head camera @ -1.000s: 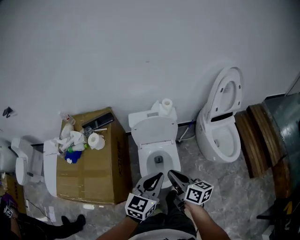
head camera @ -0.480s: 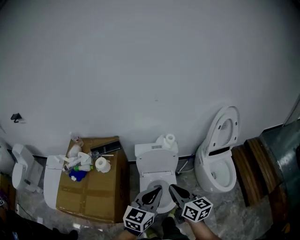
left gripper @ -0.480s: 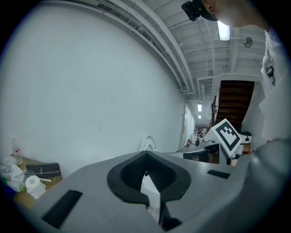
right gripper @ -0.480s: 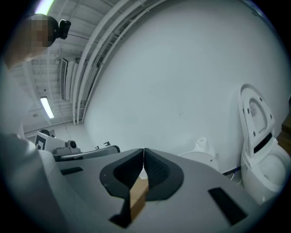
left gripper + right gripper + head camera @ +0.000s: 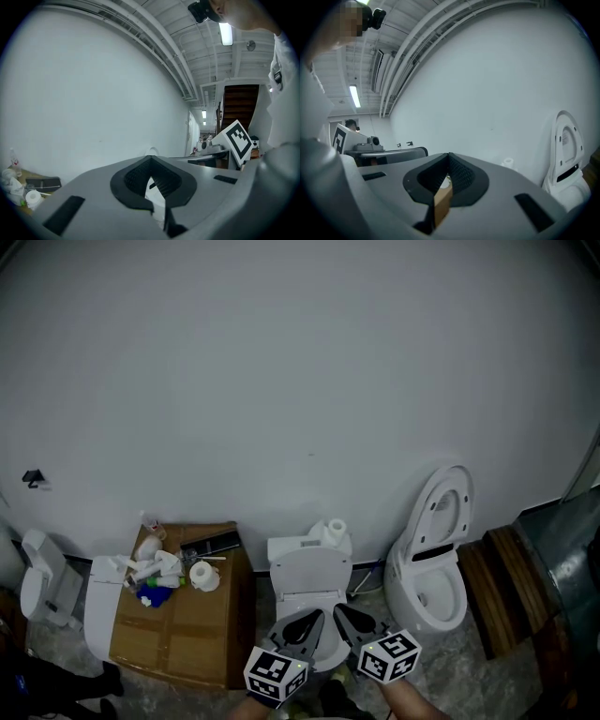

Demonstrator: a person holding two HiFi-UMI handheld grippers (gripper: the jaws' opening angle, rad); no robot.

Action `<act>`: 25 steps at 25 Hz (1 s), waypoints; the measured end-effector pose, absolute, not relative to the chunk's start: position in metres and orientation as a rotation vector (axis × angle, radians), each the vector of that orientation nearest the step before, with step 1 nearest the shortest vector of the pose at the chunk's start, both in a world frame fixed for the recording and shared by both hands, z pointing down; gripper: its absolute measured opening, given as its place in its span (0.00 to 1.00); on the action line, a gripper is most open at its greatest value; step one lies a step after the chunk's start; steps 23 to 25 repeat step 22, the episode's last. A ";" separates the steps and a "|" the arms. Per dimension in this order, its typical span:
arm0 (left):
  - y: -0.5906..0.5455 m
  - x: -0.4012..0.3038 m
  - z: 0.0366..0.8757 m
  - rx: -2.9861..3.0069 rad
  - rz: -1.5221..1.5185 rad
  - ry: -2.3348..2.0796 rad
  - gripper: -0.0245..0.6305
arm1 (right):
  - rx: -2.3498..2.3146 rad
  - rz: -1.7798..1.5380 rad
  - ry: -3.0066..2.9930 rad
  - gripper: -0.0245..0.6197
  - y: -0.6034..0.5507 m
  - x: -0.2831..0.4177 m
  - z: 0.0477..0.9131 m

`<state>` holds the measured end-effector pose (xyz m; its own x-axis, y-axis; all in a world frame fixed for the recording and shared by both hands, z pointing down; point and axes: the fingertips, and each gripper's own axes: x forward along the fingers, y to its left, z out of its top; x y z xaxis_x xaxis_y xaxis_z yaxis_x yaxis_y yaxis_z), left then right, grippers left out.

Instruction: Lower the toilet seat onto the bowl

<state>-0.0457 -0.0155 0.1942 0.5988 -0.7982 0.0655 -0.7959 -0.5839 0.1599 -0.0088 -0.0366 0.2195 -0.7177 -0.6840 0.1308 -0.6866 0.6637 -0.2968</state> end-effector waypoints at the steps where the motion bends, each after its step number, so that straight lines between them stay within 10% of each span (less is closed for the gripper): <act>1: -0.016 -0.047 0.193 2.654 -0.022 -1.338 0.05 | 1.177 0.499 -2.856 0.06 -0.038 -0.011 0.219; 25: -0.019 -0.081 0.197 2.648 -0.006 -1.400 0.05 | 1.211 0.388 -2.827 0.06 -0.041 -0.033 0.216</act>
